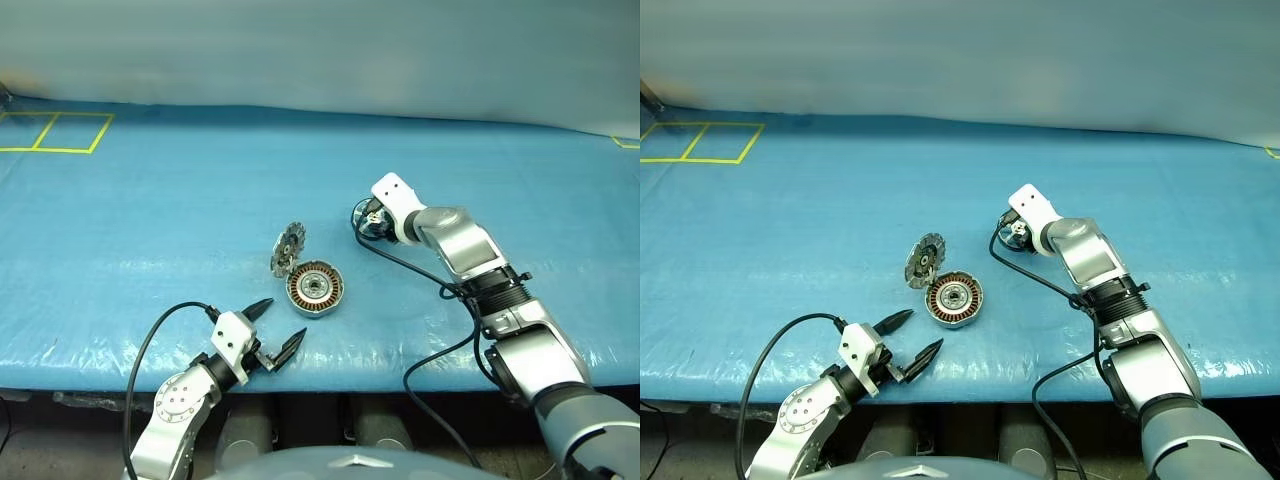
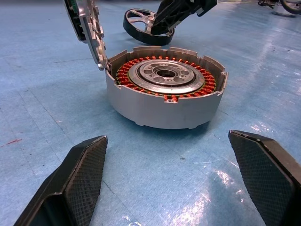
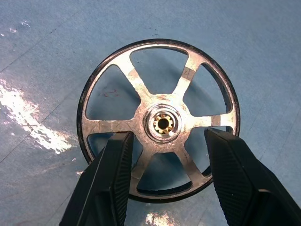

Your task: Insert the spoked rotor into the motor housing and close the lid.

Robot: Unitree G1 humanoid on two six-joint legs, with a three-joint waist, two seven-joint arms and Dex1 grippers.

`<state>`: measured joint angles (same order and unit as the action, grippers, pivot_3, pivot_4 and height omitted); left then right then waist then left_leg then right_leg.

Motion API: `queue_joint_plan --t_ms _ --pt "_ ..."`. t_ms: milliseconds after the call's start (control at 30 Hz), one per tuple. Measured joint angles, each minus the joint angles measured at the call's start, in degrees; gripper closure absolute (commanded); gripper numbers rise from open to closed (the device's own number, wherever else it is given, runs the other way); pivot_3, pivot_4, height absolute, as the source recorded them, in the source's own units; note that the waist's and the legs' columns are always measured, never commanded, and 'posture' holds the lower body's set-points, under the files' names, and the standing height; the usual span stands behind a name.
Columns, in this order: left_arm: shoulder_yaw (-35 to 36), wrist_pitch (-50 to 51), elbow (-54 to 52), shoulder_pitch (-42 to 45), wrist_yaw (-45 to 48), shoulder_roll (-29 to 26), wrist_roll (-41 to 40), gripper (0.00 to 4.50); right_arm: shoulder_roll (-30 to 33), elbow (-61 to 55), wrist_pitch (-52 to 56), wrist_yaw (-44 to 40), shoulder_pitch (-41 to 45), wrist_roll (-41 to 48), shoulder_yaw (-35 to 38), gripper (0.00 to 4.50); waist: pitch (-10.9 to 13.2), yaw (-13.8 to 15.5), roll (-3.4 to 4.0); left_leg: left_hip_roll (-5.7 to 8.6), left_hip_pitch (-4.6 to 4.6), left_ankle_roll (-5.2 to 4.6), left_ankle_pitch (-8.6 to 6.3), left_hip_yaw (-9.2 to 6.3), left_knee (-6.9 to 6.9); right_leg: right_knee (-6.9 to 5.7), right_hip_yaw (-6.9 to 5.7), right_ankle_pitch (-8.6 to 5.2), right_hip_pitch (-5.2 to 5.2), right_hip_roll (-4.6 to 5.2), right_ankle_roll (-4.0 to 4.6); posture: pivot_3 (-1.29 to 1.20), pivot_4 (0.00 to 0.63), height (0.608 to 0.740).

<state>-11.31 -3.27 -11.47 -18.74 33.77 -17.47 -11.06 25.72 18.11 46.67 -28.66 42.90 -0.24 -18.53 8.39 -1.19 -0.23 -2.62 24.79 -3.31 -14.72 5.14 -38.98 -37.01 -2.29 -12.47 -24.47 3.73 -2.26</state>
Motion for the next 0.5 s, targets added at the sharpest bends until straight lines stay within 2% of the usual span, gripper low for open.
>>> queue_joint_plan --t_ms 67,200,300,367,500 --pt "0.0 0.0 0.0 0.0 0.0 0.1 0.1 0.00 0.0 -0.1 -0.4 -0.1 -0.4 -0.3 0.1 3.19 0.0 0.0 0.00 0.00 -0.02 0.00 0.00 0.00 0.00 0.00 0.00 0.00 0.02 0.00 0.00 0.00 0.150 0.740" --pt "0.0 0.0 0.1 0.0 0.0 0.1 0.4 0.00 0.0 -1.1 -0.5 0.0 -0.7 -0.9 1.3 3.67 -0.1 -0.1 -0.02 -0.02 -0.14 0.00 0.00 0.00 -0.05 -0.01 0.01 0.01 0.12 -0.01 0.00 0.00 0.150 0.740" --pt "0.0 0.0 0.1 0.0 0.0 0.2 0.7 0.00 0.0 -2.5 -0.3 0.4 -1.7 -1.3 3.0 4.26 -0.1 -0.2 -0.06 -0.04 -0.25 0.01 0.01 0.00 -0.09 -0.01 0.01 0.03 0.13 -0.02 0.02 0.00 0.150 0.740" --pt "0.0 0.0 0.1 0.0 0.0 0.2 0.8 0.00 0.0 -4.4 -0.1 0.4 -3.2 -1.3 4.3 4.41 -0.1 -0.3 -0.07 -0.06 -0.27 0.03 0.02 -0.02 -0.10 -0.01 0.01 0.06 0.09 -0.03 0.03 0.00 0.150 0.740" --pt "-0.2 0.0 0.1 0.1 0.1 0.3 0.8 0.00 2.2 -13.3 1.6 -1.2 -7.8 -1.3 4.8 4.44 -0.1 -0.1 -0.03 -0.05 -0.07 0.03 0.02 -0.01 -0.08 -0.05 0.05 0.07 0.03 -0.02 0.05 0.00 0.150 0.740"
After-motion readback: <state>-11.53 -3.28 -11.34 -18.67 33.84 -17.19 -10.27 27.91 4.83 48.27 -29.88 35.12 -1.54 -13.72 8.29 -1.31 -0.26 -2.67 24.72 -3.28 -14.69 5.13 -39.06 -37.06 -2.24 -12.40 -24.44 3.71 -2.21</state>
